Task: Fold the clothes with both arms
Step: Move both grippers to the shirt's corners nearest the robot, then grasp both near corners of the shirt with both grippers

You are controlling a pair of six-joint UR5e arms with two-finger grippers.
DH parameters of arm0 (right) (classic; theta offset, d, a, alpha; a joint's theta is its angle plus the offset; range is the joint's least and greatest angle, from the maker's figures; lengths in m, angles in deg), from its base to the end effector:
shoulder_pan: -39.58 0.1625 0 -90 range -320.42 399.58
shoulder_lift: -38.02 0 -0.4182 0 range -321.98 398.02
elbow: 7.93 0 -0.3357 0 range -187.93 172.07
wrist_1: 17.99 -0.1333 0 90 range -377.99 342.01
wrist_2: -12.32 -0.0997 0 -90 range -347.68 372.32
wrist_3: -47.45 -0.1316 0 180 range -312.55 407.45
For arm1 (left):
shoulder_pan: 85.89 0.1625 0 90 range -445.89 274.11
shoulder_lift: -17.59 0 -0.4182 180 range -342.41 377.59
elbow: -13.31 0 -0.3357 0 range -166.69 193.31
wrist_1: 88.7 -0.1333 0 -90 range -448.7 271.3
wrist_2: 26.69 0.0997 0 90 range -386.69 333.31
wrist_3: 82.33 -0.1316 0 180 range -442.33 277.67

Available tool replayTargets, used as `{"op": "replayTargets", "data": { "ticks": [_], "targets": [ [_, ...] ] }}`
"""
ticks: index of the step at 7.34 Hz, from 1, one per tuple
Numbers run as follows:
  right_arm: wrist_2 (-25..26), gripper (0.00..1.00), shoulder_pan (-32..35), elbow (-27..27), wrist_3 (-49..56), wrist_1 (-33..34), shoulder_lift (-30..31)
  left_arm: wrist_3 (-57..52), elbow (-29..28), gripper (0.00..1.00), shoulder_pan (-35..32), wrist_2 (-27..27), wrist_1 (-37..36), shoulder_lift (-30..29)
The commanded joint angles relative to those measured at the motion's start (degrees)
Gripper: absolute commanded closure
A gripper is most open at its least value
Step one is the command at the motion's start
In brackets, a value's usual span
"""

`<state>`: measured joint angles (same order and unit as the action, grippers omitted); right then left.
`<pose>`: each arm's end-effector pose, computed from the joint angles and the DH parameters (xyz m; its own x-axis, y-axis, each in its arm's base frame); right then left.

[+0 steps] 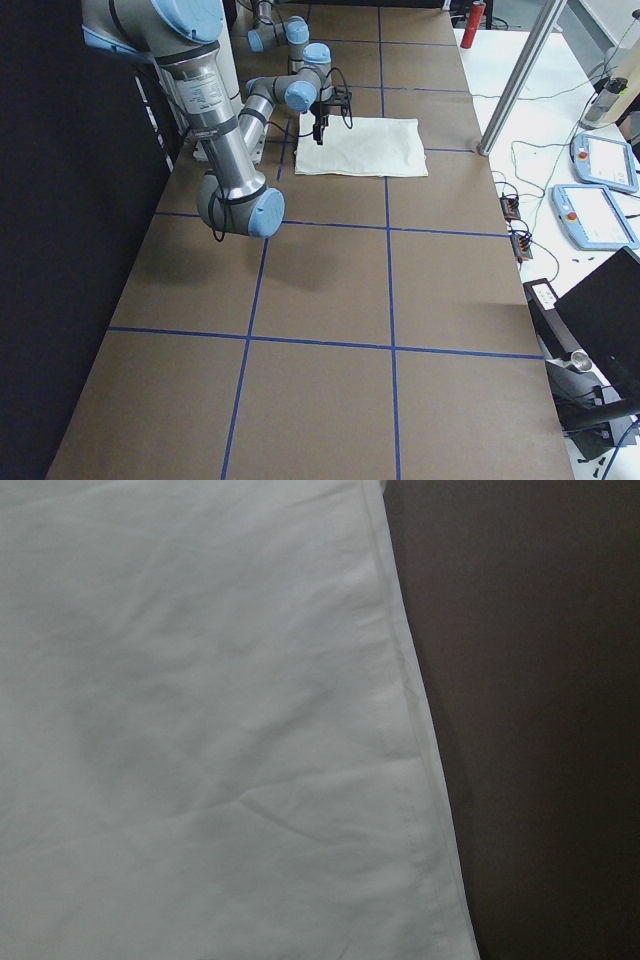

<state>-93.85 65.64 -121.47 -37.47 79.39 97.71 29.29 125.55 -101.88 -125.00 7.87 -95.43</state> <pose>-0.4690 -0.3370 0.2672 0.6376 0.2171 0.7391 -0.1848 0.9746 -0.1269 0.5105 -0.2652 0.3110 0.4921 -0.5203 -0.6980 0.3707 0.8507 -0.3727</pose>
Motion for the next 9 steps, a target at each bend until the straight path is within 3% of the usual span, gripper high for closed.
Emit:
{"op": "replayTargets", "data": {
  "ticks": [1,2,4,6,9],
  "targets": [
    [0.9,0.0,-4.1,0.3,-13.1,-0.6,0.3,-1.8,0.5,1.0,-0.1,0.0,0.1,0.3],
    [4.4,0.0,-6.7,0.9,-20.6,-3.4,0.4,-1.8,0.5,1.0,-0.2,0.0,0.1,0.3],
    [9.7,0.0,-9.9,4.6,-25.4,-10.2,1.8,-1.9,0.5,1.0,-0.1,0.0,0.1,0.2],
    [10.1,0.0,-10.3,8.6,-30.9,-12.9,1.8,-1.9,0.4,1.0,-0.2,0.0,0.1,0.2],
    [10.2,0.0,-11.6,8.6,-32.4,-12.7,3.8,-1.8,0.5,1.0,-0.1,0.0,0.1,-0.1]
  ]
}}
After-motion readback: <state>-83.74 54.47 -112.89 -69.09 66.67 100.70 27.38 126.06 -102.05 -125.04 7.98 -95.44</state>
